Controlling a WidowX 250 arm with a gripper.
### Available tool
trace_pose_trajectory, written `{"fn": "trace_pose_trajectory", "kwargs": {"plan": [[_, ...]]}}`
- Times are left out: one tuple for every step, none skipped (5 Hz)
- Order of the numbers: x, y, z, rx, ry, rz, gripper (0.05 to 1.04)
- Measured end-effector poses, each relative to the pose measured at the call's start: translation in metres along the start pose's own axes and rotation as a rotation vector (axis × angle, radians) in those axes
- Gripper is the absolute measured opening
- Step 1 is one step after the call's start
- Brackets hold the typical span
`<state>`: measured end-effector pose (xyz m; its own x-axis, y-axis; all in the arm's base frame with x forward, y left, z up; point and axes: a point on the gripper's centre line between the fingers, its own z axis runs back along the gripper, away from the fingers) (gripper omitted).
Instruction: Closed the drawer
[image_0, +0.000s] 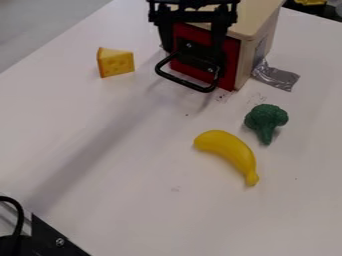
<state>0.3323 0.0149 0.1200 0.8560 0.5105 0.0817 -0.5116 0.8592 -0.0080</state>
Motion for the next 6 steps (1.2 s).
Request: {"fn": "trace_pose_trajectory", "kwargs": {"plan": [[-0.021, -0.014, 0.008, 0.101, 0.029, -0.044, 0.999], [-0.034, -0.023, 0.005, 0.159, 0.017, -0.077, 0.999], [-0.048, -0.026, -0.006, 0.177, 0.038, -0.111, 0.999], [-0.054, -0.031, 0.005, 0.115, 0.047, -0.117, 0.999], [-0.056, -0.030, 0.019, 0.072, 0.066, -0.112, 0.999], [-0.052, -0.027, 0.030, 0.050, 0.071, -0.096, 0.999]]}}
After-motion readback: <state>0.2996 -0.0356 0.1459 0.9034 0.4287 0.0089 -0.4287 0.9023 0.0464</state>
